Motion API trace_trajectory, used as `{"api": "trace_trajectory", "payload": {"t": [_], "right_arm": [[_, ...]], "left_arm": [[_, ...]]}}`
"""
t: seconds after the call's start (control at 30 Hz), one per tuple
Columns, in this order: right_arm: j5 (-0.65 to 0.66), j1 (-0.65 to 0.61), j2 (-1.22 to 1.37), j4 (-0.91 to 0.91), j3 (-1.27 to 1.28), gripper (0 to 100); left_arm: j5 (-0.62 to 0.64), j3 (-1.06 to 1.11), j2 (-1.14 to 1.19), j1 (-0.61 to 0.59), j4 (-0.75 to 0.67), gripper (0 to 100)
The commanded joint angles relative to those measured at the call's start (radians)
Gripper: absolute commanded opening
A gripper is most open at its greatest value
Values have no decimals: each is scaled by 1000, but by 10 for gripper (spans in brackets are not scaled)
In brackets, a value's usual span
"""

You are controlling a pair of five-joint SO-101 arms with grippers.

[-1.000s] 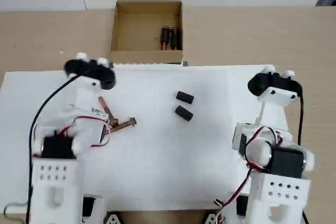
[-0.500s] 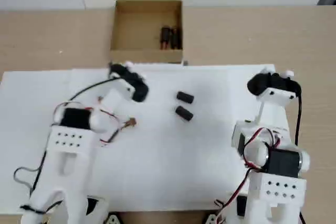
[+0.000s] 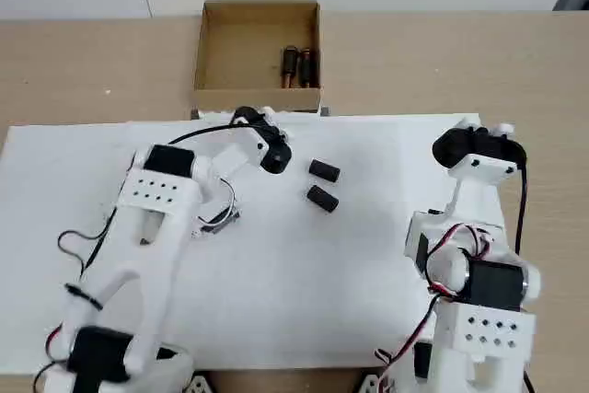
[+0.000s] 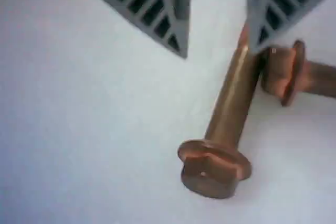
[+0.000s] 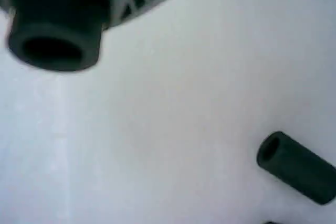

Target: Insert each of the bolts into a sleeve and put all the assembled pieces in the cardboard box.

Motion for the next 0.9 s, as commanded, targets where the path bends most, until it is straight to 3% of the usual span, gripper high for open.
{"api": "trace_trajectory", "payload": {"t": [0.0,0.23,0.7,0.87], "right_arm": [[-9,2,-16,-19,-5,4],[-9,2,-16,-19,-5,4],[-9,2,-10,-19,-5,4],[-9,2,-16,-19,-5,4]], "left_arm": [[-44,-61,52,0,2,80],[-86,-114,180,2,-9,80],[-87,-122,368,0,-160,75],[-87,-124,390,8,-186,6]]}}
